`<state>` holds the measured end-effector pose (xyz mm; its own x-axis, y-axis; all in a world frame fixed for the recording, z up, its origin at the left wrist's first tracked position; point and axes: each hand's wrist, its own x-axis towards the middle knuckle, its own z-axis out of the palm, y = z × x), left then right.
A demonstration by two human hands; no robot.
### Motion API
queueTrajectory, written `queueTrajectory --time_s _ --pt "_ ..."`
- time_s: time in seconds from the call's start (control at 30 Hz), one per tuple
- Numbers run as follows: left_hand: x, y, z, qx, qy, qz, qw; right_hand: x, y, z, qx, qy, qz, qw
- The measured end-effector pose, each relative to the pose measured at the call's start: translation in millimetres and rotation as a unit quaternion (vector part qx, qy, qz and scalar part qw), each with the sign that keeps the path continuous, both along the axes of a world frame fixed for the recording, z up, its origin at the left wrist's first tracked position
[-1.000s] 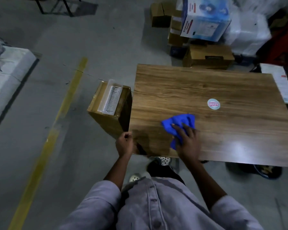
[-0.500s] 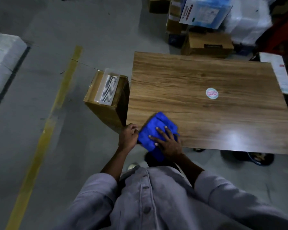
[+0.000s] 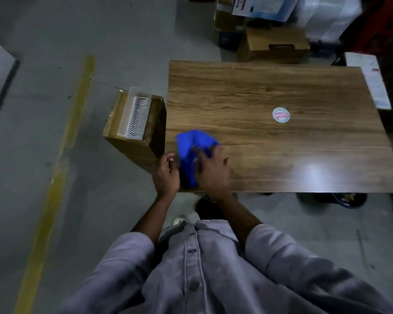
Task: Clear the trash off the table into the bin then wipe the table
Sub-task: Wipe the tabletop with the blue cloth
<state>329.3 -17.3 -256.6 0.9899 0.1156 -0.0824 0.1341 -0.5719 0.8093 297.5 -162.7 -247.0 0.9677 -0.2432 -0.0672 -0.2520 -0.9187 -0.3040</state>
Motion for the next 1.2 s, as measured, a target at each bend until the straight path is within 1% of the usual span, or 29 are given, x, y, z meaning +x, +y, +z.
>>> queueTrajectory --time_s 0.03,0.07,0.1,0.13,0.2,0.27,0.3,0.33,0.4,0.43,0.47,0.53,0.6,0.67,0.73,0.77,0.8,0.83,0.87,0.9,0.93,0.97,1.0,1.03,1.07,1.13,1.17,1.2 --pt "0.9 1.6 -3.6 0.002 -0.002 0.005 1.000 4.7 19.8 -15.4 -0.041 0.076 0.059 0.994" --pt "0.7 3.4 -7.0 0.010 0.007 0.004 1.000 9.4 34.9 -30.1 -0.075 0.131 0.107 0.983" --pt "-0.8 5.0 -12.9 0.020 0.013 -0.001 1.000 15.3 42.7 -45.7 -0.096 0.151 0.136 0.974" --pt "-3.7 7.5 -18.4 0.029 0.016 -0.009 0.999 22.4 46.8 -59.2 -0.096 0.147 0.147 0.973" --pt "-11.0 10.6 -26.3 0.059 -0.006 -0.023 0.998 37.6 45.0 -77.3 -0.065 0.140 0.165 0.974" --pt "-18.2 8.2 -32.9 0.128 -0.049 -0.038 0.990 46.9 35.5 -81.0 -0.051 0.144 0.197 0.968" --pt "-19.7 4.9 -34.3 0.164 -0.070 -0.047 0.983 48.0 28.7 -79.4 -0.045 0.130 0.198 0.970" --pt "-20.2 0.1 -36.9 0.195 -0.089 -0.063 0.975 48.0 19.1 -78.3 -0.033 0.113 0.174 0.978" --pt "-17.4 -11.8 -45.7 0.230 -0.115 -0.126 0.958 45.7 -9.2 -84.1 -0.005 0.086 0.068 0.994" --pt "-14.0 -17.4 -52.4 0.233 -0.114 -0.165 0.952 40.8 -28.0 -86.0 0.002 0.074 0.008 0.997" --pt "-10.6 -23.1 -59.8 0.227 -0.100 -0.203 0.947 33.5 -51.0 -87.3 0.009 0.070 -0.046 0.996" --pt "-6.6 -32.9 -72.4 0.215 -0.056 -0.259 0.940 12.9 -104.8 -85.2 0.008 0.089 -0.141 0.986" --pt "-7.0 -37.5 -77.4 0.221 -0.029 -0.290 0.931 -12.5 -160.9 -83.2 -0.010 0.108 -0.248 0.963" --pt "-6.0 -35.8 -76.6 0.236 -0.030 -0.302 0.923 -32.2 -213.0 -70.1 -0.021 0.119 -0.375 0.919" --pt "-1.5 -34.7 -71.8 0.220 -0.041 -0.283 0.933 -26.8 -244.8 -48.5 -0.007 0.094 -0.509 0.856" --pt "2.4 -37.3 -67.1 0.192 -0.047 -0.250 0.948 -13.2 -248.2 -38.3 -0.004 0.071 -0.534 0.842" --pt "7.2 -42.3 -59.7 0.146 -0.046 -0.201 0.967 6.3 -239.7 -38.1 -0.002 0.055 -0.516 0.855" --pt "12.7 -48.1 -51.8 0.091 -0.036 -0.140 0.985 28.3 -218.5 -44.7 0.017 0.062 -0.458 0.887" --pt "18.2 -54.1 -44.9 0.048 -0.021 -0.076 0.996 51.2 -185.9 -54.0 0.051 0.076 -0.370 0.925" --pt "25.0 -58.7 -39.6 0.026 -0.017 -0.021 0.999 69.3 -148.9 -71.5 0.069 0.088 -0.273 0.956" --pt "32.6 -61.4 -35.6 0.027 -0.021 0.019 0.999 82.6 -107.3 -88.0 0.060 0.111 -0.181 0.975" --pt "39.6 -60.8 -36.9 0.039 -0.031 0.043 0.998 91.5 -65.2 -100.3 0.023 0.126 -0.095 0.987" --pt "46.6 -57.8 -41.4 0.058 -0.040 0.054 0.996 98.2 -28.2 -99.0 -0.001 0.137 -0.010 0.991" --pt "53.7 -52.9 -46.5 0.075 -0.041 0.063 0.994 101.6 -3.4 -99.5 -0.012 0.118 0.068 0.991" --pt "59.2 -48.3 -50.9 0.079 -0.022 0.076 0.994 103.5 11.5 -89.9 -0.016 0.095 0.118 0.988" --pt "64.4 -43.1 -57.0 0.071 0.020 0.092 0.993 107.1 1.1 -80.3 -0.013 0.020 0.138 0.990" --pt "64.4 -44.6 -57.9 0.080 0.018 0.079 0.993 107.2 -16.2 -84.0 -0.027 0.000 0.138 0.990" --pt "64.5 -48.8 -58.4 0.094 0.000 0.057 0.994 107.0 -38.9 -89.6 -0.029 0.007 0.118 0.993"
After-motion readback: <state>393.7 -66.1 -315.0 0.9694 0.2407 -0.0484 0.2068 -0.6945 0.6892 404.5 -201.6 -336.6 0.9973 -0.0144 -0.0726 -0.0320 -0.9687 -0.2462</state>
